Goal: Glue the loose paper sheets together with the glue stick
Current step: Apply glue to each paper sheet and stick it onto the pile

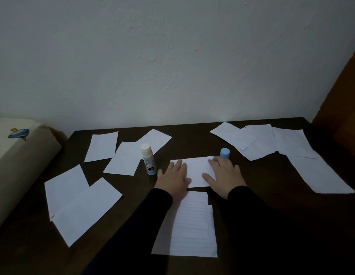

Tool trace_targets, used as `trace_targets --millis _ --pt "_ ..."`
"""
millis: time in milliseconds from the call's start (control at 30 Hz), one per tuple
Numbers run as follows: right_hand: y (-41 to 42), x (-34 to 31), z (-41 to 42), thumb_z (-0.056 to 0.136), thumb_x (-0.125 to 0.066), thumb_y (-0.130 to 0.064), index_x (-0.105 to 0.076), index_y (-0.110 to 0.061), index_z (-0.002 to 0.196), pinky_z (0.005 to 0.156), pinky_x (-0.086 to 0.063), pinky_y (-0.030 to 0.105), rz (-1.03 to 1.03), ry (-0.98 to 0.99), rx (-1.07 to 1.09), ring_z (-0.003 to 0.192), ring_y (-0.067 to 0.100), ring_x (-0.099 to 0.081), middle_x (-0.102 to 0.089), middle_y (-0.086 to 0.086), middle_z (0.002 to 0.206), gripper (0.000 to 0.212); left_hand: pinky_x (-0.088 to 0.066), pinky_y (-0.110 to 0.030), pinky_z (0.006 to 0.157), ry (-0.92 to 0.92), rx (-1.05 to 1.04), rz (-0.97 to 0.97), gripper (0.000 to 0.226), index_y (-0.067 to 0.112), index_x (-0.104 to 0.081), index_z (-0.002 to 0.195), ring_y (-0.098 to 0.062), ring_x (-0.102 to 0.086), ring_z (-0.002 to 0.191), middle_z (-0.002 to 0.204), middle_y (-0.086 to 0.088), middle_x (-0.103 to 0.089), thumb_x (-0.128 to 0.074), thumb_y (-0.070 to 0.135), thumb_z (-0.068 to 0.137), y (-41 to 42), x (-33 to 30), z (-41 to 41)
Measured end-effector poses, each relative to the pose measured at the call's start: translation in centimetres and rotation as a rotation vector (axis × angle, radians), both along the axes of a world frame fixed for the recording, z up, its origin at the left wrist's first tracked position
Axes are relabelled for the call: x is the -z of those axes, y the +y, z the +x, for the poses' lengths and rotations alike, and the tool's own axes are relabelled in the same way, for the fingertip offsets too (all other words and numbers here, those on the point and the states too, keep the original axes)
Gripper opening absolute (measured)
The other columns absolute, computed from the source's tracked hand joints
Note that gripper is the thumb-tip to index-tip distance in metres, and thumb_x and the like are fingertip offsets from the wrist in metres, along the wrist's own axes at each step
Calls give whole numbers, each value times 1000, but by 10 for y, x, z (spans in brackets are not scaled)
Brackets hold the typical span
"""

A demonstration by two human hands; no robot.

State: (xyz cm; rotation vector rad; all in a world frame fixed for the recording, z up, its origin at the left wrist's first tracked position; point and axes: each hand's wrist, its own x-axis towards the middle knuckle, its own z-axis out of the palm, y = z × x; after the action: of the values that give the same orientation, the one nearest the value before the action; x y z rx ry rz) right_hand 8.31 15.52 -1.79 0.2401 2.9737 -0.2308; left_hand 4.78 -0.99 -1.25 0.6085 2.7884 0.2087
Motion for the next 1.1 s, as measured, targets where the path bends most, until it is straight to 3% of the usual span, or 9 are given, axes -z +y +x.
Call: trace_targets --millis 167,367,433,500,600,667,800,900,1100 --pt "0 5 -10 97 -32 -55 -5 -28 154 116 -9 54 32 -120 -47 147 24 -3 1 -3 162 69 -2 -57 116 -53 -24 -20 60 24 -3 155 -18 8 149 162 3 8 -25 44 104 -3 10 -1" --pt "-3 11 -6 98 -31 -54 0 -29 154 117 -4 53 -11 -121 1 148 22 3 8 -4 162 69 -5 -56 116 -42 -145 51 63 19 -10 154 -16 1 149 163 2 0 -34 44 102 -4 13 5" --pt "-5 11 -4 97 -32 -54 -1 -29 154 117 -5 52 -25 -110 5 148 22 3 7 -4 162 69 -9 -54 117 -4 -146 75 55 18 -26 150 -17 -8 149 162 2 -12 -39 39 102 -12 10 10" --pt "-6 10 -1 96 -35 -54 -4 -28 154 118 -6 52 -38 -85 13 148 22 1 3 -4 162 70 -26 -45 113 81 -149 211 28 21 -54 123 -19 -34 140 147 2 -42 -46 33 100 -24 8 19" --pt "-6 8 1 93 -41 -55 -9 -28 153 118 -10 51 -57 -59 40 147 25 -1 -3 -3 161 72 -46 -22 84 189 -286 523 9 26 -62 95 -8 -58 96 100 11 -63 -55 31 95 -45 7 36" --pt "-6 8 1 91 -44 -56 -8 -27 153 118 -10 50 -67 -56 76 147 27 -1 -2 -1 161 77 -45 -19 79 232 -505 681 6 28 -60 99 -5 -56 93 100 10 -60 -60 27 93 -53 7 40" --pt "-8 8 1 90 -49 -54 -7 -25 153 118 -14 49 -99 -30 113 146 27 -8 -10 -1 161 81 -47 -31 94 207 -915 946 55 21 -42 129 -14 -50 112 130 -2 -47 -74 23 84 -63 4 28" --pt "-7 4 1 87 -54 -54 -9 -29 152 113 -22 49 -107 21 120 141 25 -21 -26 -1 155 84 -42 -36 103 174 -834 910 72 19 -36 142 -19 -46 126 141 -5 -44 -76 25 82 -66 3 13" --pt "-7 -5 3 85 -64 -46 -22 -34 149 107 -32 41 -220 64 193 129 21 -39 -44 -2 141 78 -44 -31 95 44 -657 820 42 18 -49 131 -16 -55 114 130 0 -58 -62 30 93 -69 -1 3"
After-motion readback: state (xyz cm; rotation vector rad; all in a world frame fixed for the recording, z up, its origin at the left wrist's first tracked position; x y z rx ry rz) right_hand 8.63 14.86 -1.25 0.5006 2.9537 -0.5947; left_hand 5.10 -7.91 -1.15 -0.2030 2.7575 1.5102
